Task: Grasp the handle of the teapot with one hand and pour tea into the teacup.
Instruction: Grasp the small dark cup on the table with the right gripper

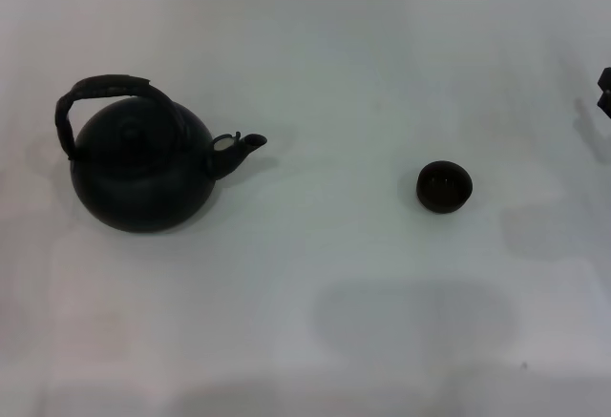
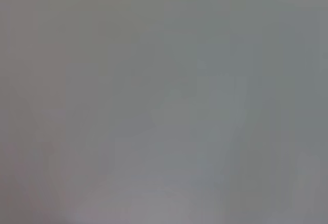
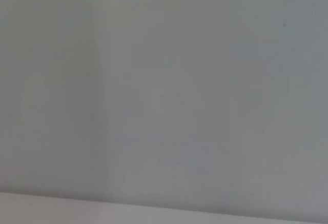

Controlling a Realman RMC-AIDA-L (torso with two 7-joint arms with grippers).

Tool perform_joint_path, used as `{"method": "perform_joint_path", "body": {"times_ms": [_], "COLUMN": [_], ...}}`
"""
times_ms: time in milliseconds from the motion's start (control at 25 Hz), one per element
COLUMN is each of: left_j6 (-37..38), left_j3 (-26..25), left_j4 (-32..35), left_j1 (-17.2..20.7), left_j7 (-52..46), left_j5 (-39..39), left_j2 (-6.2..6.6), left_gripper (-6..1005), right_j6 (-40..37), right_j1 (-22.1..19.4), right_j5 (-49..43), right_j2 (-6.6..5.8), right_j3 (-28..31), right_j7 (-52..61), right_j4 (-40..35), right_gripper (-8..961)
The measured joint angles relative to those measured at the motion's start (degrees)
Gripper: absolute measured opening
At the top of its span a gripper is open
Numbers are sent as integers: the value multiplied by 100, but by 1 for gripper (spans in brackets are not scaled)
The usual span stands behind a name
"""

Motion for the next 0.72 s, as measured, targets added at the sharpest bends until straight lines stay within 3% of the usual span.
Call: {"method": "perform_joint_path", "body": {"times_ms": [720], "left_j6": [4], "left_j3": [0], "left_j4": [-3], "left_j1": [-10], "left_j7": [0], "left_j5": [8], "left_j2": [-10], "left_gripper": [739], "right_j6": [-86], "right_j1": [44], "right_j5": [1], "right_j2": [0], "right_j3": [0], "right_j7": [24], "right_j4": [-9], "right_gripper": [842]}}
